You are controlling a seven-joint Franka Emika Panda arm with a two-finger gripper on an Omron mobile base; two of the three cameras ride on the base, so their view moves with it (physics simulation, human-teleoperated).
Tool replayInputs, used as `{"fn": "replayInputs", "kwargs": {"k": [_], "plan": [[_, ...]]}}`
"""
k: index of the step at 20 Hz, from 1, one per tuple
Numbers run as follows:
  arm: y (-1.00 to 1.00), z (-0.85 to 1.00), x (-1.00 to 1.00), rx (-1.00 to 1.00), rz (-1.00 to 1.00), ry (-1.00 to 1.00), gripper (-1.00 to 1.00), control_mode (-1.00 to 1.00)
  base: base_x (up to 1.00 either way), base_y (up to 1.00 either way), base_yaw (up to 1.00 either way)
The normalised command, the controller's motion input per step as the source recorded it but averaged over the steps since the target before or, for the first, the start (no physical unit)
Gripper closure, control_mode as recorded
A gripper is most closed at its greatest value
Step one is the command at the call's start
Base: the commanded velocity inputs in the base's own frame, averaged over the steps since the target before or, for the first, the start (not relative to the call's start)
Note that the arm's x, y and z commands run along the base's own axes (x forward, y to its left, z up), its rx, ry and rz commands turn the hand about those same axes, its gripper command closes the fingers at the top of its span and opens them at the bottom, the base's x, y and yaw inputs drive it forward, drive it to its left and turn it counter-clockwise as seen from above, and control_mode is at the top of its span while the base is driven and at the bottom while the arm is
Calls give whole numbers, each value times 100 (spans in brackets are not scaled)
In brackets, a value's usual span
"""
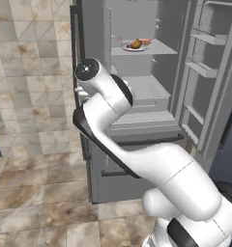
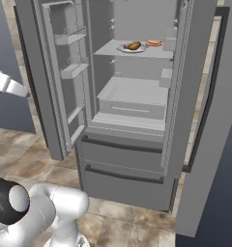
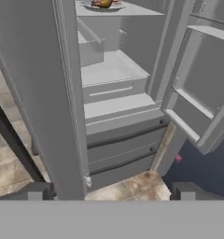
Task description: Retrieve the chicken drumstick from the fridge and place it on the saucepan with marinade on the stove.
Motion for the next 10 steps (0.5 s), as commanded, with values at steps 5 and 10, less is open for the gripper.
{"fn": "replayInputs", "kwargs": {"k": [5,10], "plan": [[-100,5,-25,3,-4,1,-100,-100,0,0,0],[-100,0,-8,4,0,8,-100,-100,0,0,0]]}}
